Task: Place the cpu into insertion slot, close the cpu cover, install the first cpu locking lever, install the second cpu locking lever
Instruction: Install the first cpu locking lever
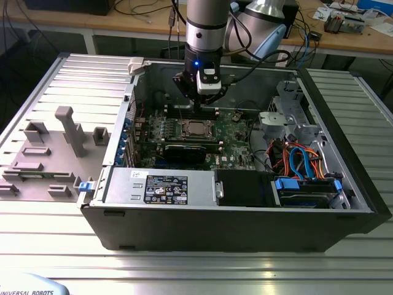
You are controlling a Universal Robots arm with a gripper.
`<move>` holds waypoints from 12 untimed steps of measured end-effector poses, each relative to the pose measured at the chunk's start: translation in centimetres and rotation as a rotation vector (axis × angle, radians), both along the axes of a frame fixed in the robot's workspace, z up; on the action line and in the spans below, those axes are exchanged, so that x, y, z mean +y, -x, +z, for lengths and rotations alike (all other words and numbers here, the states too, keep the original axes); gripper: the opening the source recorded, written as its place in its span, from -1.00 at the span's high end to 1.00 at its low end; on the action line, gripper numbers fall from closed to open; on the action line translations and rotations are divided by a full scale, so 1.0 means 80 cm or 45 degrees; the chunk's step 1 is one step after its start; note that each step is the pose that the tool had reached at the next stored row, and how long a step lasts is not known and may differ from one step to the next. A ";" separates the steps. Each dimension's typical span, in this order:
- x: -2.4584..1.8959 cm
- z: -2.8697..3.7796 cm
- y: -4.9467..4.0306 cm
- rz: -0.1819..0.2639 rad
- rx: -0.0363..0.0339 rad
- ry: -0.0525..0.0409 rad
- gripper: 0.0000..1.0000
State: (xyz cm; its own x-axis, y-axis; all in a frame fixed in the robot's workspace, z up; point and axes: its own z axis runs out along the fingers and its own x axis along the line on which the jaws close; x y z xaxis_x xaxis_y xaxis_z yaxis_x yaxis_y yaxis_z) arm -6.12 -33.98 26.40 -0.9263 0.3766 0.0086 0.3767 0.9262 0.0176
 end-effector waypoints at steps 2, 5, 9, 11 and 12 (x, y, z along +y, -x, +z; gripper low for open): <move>0.0000 0.0000 0.000 0.000 0.0000 0.000 0.79; 0.0000 0.0000 0.000 0.000 0.0001 0.000 0.79; 0.0000 -0.0002 0.004 0.005 -0.0181 0.000 0.79; 0.0000 -0.0005 0.004 0.028 -0.0186 0.000 0.79; 0.0000 -0.0007 0.004 0.069 -0.0188 0.000 0.79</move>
State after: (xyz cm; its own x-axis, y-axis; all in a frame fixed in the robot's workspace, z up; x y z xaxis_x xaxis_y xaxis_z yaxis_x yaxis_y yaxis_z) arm -6.43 -33.98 26.34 -0.9454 0.3258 -0.0051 0.3256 0.9452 0.0231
